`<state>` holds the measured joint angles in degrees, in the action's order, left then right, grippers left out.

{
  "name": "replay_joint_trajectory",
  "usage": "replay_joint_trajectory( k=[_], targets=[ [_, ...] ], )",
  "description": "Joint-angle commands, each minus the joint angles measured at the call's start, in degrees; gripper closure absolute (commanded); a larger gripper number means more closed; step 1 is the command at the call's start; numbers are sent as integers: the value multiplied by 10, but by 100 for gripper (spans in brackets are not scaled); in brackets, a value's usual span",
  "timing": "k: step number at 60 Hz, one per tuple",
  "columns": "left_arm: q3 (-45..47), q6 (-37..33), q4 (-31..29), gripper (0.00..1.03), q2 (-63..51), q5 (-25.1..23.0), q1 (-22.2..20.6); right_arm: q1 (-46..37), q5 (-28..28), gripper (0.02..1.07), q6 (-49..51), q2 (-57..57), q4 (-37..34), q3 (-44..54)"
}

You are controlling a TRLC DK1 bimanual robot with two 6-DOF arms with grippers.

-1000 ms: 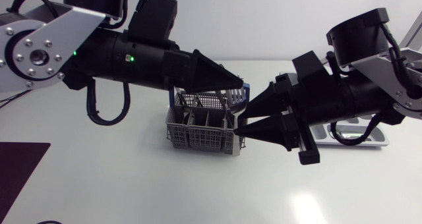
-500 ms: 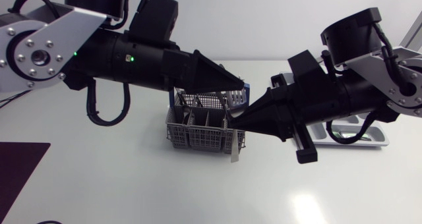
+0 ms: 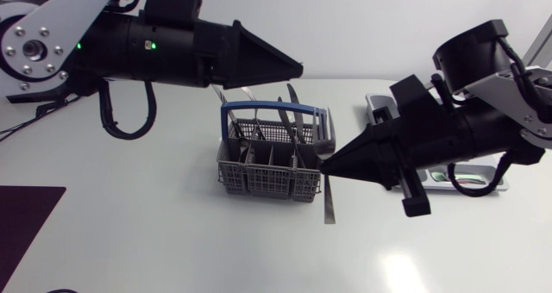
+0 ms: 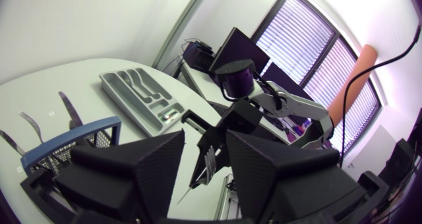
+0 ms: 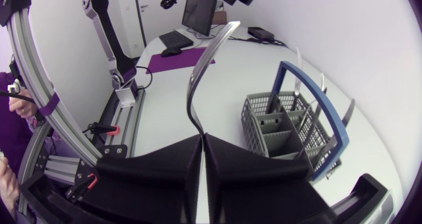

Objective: Sort the cutlery from the basket into the organizer compartments.

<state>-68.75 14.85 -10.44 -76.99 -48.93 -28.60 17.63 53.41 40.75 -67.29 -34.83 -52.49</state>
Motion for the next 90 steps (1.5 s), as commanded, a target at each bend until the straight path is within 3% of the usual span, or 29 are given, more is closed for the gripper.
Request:
replay_joint_trajectory(
  k=[1,23,28,36,50,58,67,90],
  targets=[
    [-19,4,3,45,1,17,20,-31,-11,101,19,18,-16,17],
    [26,-103,-17,43,3,188,39,-268,-53,101,92,-28,-42,-22],
    [36,-112,-17,43,8,197,39,-302,-66,101,89,-61,-34,-48],
    [49,-122,-17,43,17,219,37,-338,-107,101,42,-112,35,-78],
    [56,-134,-22,43,28,241,36,-363,-204,101,-56,-208,156,-133],
    [66,-141,-23,43,33,255,31,-378,-248,101,-101,-292,164,-208],
    [70,-145,-24,43,40,267,28,-371,-364,101,-145,-365,216,-257],
    [71,-152,-30,43,40,295,17,-329,-535,101,-197,-512,202,-415]
  ],
)
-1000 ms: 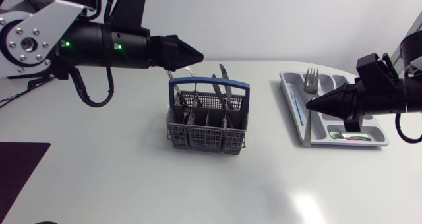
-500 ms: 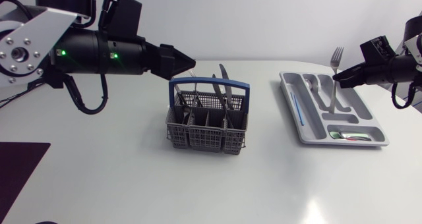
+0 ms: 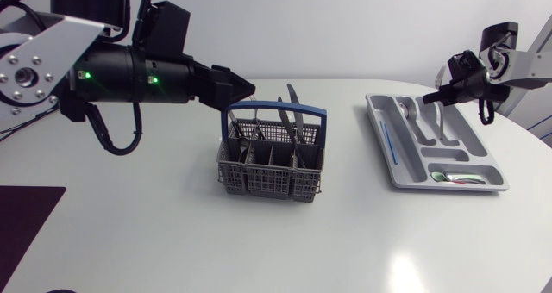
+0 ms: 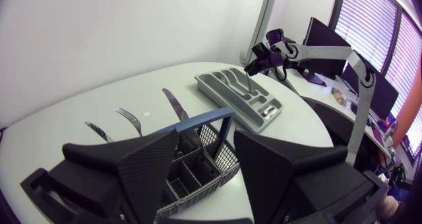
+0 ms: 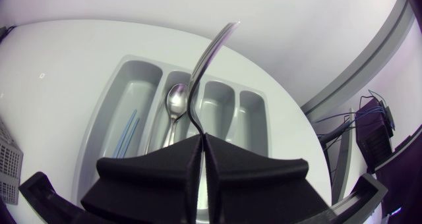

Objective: Sort the cutlery from the basket into the organizer compartments.

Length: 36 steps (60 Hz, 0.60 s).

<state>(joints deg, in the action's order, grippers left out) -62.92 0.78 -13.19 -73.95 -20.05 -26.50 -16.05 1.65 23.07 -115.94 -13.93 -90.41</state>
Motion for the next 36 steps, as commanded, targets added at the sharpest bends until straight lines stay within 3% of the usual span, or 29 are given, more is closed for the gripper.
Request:
replay_joint_trajectory(
  k=[1,16,36],
  targets=[
    [12,-11,-3,43,10,7,-4,9,-25,101,-20,-32,-11,-44],
    [2,-11,-19,43,13,25,-20,10,-90,101,-36,-142,-118,-181],
    [-11,-8,-27,43,16,44,-47,13,-137,101,-43,-207,-145,-239]
  ],
)
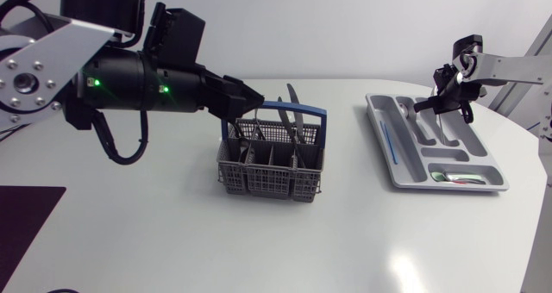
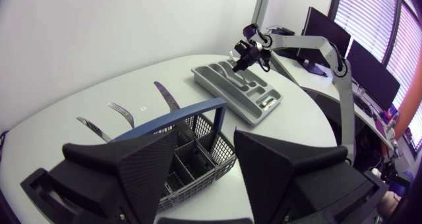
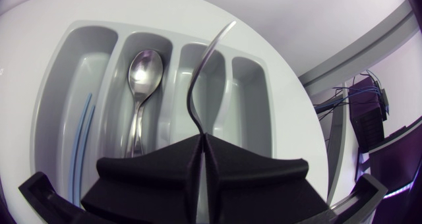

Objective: Sort the cutlery from the basket into the organizer compartments.

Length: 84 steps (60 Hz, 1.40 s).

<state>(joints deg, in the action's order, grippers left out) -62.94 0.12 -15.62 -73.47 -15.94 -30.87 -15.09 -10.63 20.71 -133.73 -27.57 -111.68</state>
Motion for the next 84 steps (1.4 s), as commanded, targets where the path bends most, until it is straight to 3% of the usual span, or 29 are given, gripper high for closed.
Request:
replay_joint_trajectory(
  k=[1,24,36,38,41,48,51,54,65,77,84],
  targets=[
    [-10,-1,-3,43,11,3,-3,3,-16,101,-21,-34,-10,-30],
    [-1,-2,-9,43,30,3,0,5,-9,99,-35,-112,-78,-124],
    [1,-2,-12,43,36,4,1,9,-8,90,-40,-133,-100,-152],
    [3,-3,-13,43,37,4,2,9,-5,77,-41,-137,-108,-159],
    [4,-4,-14,42,39,4,2,8,-2,68,-41,-139,-112,-161],
    [8,-8,-17,42,47,5,6,8,12,63,-42,-124,-115,-147],
    [9,-11,-19,42,49,7,6,8,17,55,-42,-111,-110,-133],
    [12,-20,-20,42,54,15,5,8,18,41,-41,-89,-99,-107],
    [39,-43,-28,42,71,21,3,12,43,30,-26,12,-28,27],
    [84,-98,-28,42,76,32,-4,40,99,30,16,217,95,276],
    [92,-115,-28,42,64,37,-12,56,138,30,35,303,127,369]
  ],
)
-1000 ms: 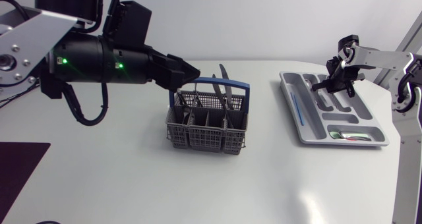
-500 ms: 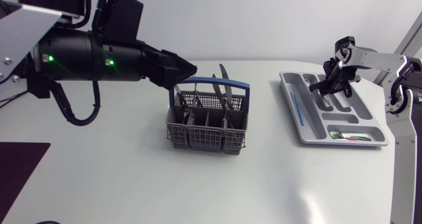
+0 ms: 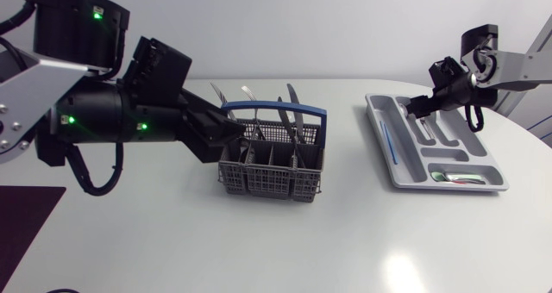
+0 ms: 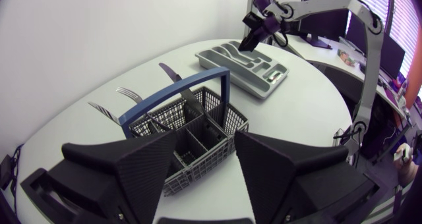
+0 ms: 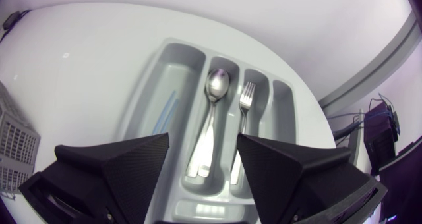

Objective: Sort the cutlery from the basket into the organizer compartments.

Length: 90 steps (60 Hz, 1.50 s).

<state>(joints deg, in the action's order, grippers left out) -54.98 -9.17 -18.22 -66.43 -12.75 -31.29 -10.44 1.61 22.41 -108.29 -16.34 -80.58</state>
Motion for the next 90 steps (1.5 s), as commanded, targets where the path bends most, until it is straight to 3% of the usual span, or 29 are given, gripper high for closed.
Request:
replay_joint_trajectory(
  k=[1,13,22,40,50,65,75,84,90],
  targets=[
    [14,-24,-2,42,-9,5,-9,13,21,30,24,62,19,74],
    [18,-32,9,42,-32,17,-18,57,119,27,62,219,41,227],
    [24,-39,24,42,-49,17,-17,103,145,27,69,311,34,287],
    [44,-68,50,42,-75,21,7,212,145,27,60,420,-7,339],
    [57,-154,100,42,-109,72,12,262,144,27,71,455,-7,368],
    [40,-292,131,42,-160,97,20,321,140,27,80,473,12,394],
    [64,-403,230,49,-171,131,16,360,126,27,83,469,25,399],
    [53,-453,223,53,-189,136,12,367,122,27,91,464,27,395],
    [35,-487,186,52,-200,136,11,371,122,27,95,462,27,397]
  ],
)
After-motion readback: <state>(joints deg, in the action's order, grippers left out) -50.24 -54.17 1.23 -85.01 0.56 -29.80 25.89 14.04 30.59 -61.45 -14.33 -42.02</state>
